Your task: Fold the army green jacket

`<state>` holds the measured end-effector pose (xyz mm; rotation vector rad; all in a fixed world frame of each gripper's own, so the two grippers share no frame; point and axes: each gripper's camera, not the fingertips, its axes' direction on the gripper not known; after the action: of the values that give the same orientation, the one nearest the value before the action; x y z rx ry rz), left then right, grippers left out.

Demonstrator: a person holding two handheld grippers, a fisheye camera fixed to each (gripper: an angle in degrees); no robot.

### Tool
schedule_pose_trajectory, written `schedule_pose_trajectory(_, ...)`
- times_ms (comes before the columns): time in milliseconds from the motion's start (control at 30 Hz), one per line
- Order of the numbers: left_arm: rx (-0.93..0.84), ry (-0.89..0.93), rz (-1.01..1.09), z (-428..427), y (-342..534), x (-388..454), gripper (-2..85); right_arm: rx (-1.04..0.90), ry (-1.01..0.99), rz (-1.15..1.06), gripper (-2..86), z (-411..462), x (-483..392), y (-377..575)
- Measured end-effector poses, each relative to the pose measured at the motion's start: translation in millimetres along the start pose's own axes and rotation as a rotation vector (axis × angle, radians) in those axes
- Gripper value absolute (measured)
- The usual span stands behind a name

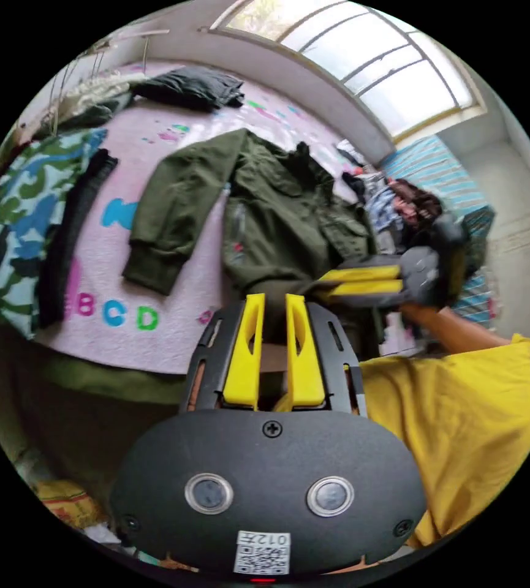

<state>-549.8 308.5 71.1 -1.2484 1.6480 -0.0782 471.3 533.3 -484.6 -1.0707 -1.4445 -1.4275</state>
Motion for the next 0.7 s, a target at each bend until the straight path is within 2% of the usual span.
schedule_pose_trajectory(67, -0.051, -0.208, 0.050, 15.6, 22.3, 17.8, 9.2, -0.013, -0.030, 0.014, 3.0, -10.9, 9.0, -7.6)
schedule_pose_trajectory(200, -0.090, -0.240, 0.094, 62.6, 34.1, 56.0, 10.7, -0.033, -0.038, 0.001, 2.8, -25.8, 13.7, -24.6)
schedule_pose_trajectory(267, -0.067, -0.420, 0.087, 91.4, 32.6, 77.2, 8.9, -0.039, -0.039, -0.026, 2.7, -32.4, 11.2, -29.9)
schedule_pose_trajectory(333, -0.020, -0.522, 0.051, 106.8, 29.5, 78.2, 5.8, -0.050, -0.033, -0.079, 2.7, -44.5, 4.0, -34.6)
schedule_pose_trajectory(433, -0.011, -0.487, 0.032, 113.6, 23.7, 69.4, 1.0, -0.074, 0.025, -0.195, 2.7, -62.7, -16.2, -41.1)
schedule_pose_trajectory(500, 0.031, -0.528, 0.014, 99.6, 31.2, 62.3, 0.2, -0.124, 0.039, -0.303, 2.7, -63.5, -35.2, -47.1)
schedule_pose_trajectory(600, 0.048, -0.526, -0.078, 87.9, 51.3, 26.4, -0.3, -0.188, 0.023, -0.405, 2.9, -32.0, -66.3, -61.1)
schedule_pose_trajectory(700, -0.050, -0.421, -0.241, 115.2, 67.7, -35.9, -0.5, -0.213, 0.052, -0.432, 3.4, 23.8, -88.0, -71.4)
